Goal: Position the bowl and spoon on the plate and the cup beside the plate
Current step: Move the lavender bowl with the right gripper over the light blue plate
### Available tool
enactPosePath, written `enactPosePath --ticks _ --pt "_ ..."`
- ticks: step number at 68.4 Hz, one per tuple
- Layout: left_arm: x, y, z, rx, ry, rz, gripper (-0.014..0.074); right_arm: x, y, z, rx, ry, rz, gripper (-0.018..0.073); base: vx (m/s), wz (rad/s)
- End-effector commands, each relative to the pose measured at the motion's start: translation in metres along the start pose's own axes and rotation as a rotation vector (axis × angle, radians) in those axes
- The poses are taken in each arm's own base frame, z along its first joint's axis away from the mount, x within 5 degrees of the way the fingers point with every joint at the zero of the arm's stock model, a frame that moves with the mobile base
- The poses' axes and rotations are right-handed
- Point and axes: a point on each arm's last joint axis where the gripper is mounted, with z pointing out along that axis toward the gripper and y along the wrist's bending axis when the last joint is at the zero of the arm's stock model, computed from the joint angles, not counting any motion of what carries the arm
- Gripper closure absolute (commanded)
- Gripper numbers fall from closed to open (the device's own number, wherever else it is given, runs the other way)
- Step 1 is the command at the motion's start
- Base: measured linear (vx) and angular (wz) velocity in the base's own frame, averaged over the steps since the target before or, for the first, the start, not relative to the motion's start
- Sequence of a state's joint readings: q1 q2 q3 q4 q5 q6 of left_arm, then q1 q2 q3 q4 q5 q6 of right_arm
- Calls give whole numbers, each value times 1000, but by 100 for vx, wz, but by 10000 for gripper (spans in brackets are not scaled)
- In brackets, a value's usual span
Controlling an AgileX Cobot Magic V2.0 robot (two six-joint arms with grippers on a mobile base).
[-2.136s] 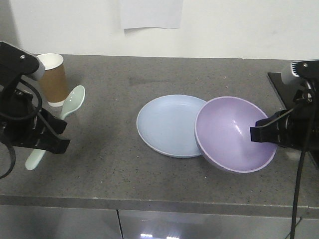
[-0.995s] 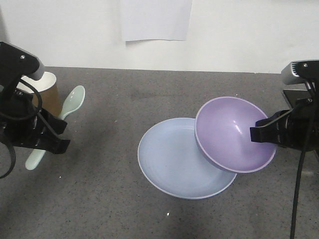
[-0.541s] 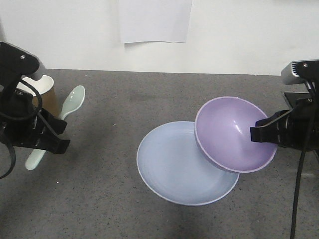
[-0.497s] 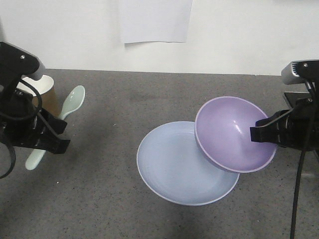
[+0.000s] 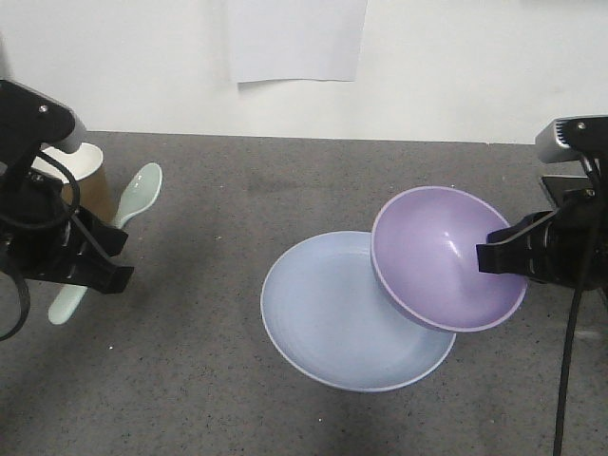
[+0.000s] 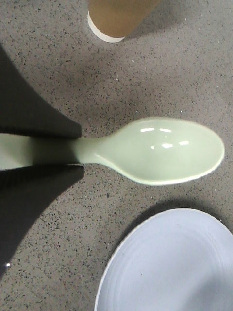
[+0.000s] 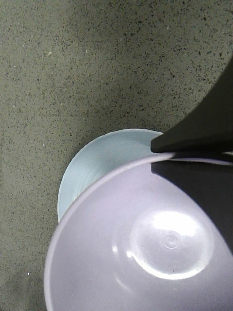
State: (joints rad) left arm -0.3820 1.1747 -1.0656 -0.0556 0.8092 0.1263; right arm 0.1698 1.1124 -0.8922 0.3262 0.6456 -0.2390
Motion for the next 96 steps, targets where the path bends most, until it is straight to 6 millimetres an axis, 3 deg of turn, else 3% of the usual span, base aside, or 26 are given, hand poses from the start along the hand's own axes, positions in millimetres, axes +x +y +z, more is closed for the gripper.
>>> enactPosePath --ticks 1,84,96 --pt "-11 0 -13 -2 -107 -8 521 -12 2 -11 1 -98 -5 563 0 0" --pt "-11 0 -13 -2 -107 -8 521 -14 5 -11 -32 -116 17 563 0 0" --pt "-11 0 -13 -2 -107 -8 521 -25 5 1 -49 -29 -2 563 0 0"
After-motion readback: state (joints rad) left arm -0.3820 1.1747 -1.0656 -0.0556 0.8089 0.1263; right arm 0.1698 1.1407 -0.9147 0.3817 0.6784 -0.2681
